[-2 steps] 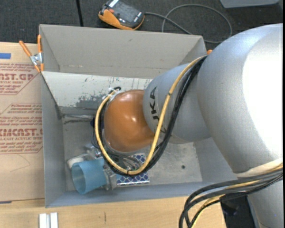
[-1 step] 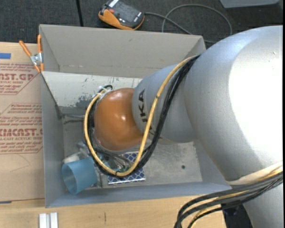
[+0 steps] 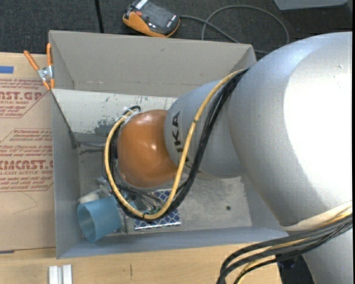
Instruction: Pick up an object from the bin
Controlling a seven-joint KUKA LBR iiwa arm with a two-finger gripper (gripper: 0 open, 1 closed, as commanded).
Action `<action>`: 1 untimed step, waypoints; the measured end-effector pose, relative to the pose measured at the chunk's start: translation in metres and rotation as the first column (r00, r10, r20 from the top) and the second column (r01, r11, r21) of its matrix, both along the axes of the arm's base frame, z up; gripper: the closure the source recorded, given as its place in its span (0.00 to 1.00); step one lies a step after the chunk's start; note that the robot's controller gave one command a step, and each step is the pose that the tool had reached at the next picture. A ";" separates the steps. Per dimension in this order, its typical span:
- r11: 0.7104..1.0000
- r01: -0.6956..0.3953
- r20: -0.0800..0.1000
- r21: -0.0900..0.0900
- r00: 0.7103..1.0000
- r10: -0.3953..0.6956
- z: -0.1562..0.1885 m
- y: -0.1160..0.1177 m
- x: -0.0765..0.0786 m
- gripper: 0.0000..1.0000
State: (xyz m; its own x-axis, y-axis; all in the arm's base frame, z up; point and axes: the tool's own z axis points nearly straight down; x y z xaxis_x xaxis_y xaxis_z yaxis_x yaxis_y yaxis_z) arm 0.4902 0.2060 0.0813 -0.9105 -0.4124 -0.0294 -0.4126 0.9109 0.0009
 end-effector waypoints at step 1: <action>1.000 0.000 0.000 0.000 1.000 0.000 0.000 0.000 0.000 1.00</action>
Offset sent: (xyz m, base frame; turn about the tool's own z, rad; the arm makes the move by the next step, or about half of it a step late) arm 0.0000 0.0000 0.0000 0.0000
